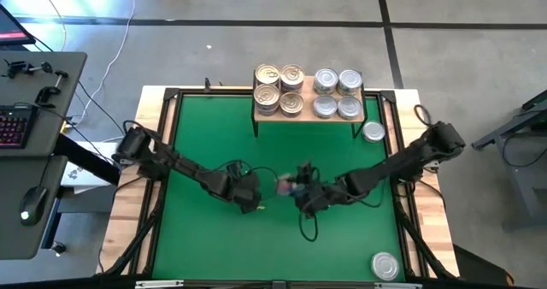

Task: Stack canned seafood by type on shelf
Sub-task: Stack the blue pink tuna can on top of the blue pink tuna can on the shelf, then stack the green tuna can on top of the green tuna can on the shelf

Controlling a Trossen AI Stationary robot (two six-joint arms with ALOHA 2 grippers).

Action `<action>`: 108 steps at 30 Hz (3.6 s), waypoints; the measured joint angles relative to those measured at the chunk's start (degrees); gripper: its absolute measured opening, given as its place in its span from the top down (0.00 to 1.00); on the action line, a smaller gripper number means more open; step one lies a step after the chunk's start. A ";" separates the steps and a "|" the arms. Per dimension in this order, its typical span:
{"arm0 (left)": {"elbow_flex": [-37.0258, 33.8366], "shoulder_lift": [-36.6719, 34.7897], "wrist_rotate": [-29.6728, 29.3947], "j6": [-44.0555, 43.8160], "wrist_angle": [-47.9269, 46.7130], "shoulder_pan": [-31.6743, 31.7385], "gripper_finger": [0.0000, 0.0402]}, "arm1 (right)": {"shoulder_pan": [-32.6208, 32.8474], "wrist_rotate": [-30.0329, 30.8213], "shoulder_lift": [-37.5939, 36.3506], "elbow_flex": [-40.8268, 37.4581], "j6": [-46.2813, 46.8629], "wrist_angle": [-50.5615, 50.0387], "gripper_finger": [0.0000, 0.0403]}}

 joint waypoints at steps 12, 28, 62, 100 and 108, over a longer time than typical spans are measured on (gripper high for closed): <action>-3.95 0.41 -8.35 -0.54 12.86 -3.78 1.00 | -14.12 18.99 -3.47 8.62 -34.33 -1.13 0.54; -3.93 0.46 -8.51 0.03 15.17 -4.01 1.00 | -28.16 9.28 -3.43 8.66 -31.69 0.89 0.54; -3.84 0.46 -8.93 0.03 17.00 -4.01 1.00 | -13.87 -4.23 -15.86 8.64 7.53 -31.14 0.37; -3.84 0.46 -9.03 12.05 27.59 -3.46 1.00 | -16.20 7.88 -16.41 -26.93 88.90 -62.38 1.00; -3.84 0.46 -8.99 12.12 28.39 -3.46 1.00 | -23.39 6.52 -16.41 -29.67 85.16 -56.27 1.00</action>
